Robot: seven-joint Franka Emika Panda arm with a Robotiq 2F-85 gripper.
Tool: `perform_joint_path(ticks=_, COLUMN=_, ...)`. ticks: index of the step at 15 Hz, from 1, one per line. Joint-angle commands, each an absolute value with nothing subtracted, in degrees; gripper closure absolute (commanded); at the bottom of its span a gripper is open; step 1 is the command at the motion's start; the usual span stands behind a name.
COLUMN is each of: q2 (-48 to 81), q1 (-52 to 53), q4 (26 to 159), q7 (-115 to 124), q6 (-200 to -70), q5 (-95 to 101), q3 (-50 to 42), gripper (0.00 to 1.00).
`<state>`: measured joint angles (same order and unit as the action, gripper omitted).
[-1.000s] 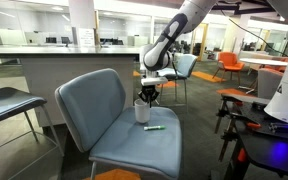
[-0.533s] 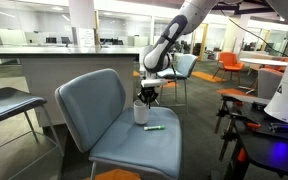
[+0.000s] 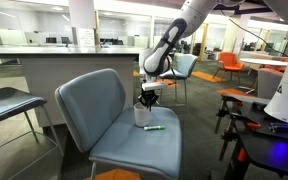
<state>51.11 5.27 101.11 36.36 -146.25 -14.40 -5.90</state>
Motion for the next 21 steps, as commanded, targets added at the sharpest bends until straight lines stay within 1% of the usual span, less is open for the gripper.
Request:
perform_joint_path(ticks=1, q2=51.27, q1=6.07, q4=100.52, q7=34.5, q6=-147.58, q5=-13.93, q3=-6.75, gripper=0.97)
perform_joint_path(ticks=2, q2=51.3, q1=6.03, q4=100.43, q7=34.31, q6=-147.65, q5=-13.91, q3=-6.7, gripper=0.97)
perform_joint_path(ticks=3, q2=51.34, q1=6.0, q4=100.34, q7=33.88, q6=-147.74, q5=-13.9, q3=-6.65, gripper=0.76)
perform_joint_path(ticks=4, q2=51.35, q1=5.92, q4=100.29, q7=33.53, q6=-147.94, q5=-13.97, q3=-6.49, gripper=0.62)
perform_joint_path(ticks=5, q2=51.25, q1=5.89, q4=100.17, q7=33.23, q6=-148.04, q5=-13.97, q3=-6.38, gripper=0.56)
perform_joint_path(ticks=8, q2=50.59, q1=5.82, q4=100.14, q7=31.87, q6=-148.09, q5=-13.87, q3=-6.14, gripper=0.32)
perform_joint_path(ticks=12, q2=48.33, q1=6.3, q4=101.01, q7=30.91, q6=-146.25, q5=-13.23, q3=-6.29, gripper=0.04)
perform_joint_path(ticks=13, q2=47.63, q1=6.52, q4=101.4, q7=30.73, q6=-146.17, q5=-12.94, q3=-6.39, gripper=0.0)
perform_joint_path(ticks=17, q2=43.24, q1=6.93, q4=103.48, q7=29.92, q6=-143.56, q5=-11.58, q3=-6.26, gripper=0.0)
perform_joint_path(ticks=21, q2=37.09, q1=4.91, q4=106.28, q7=18.98, q6=-139.89, q5=-10.3, q3=-2.35, gripper=0.0)
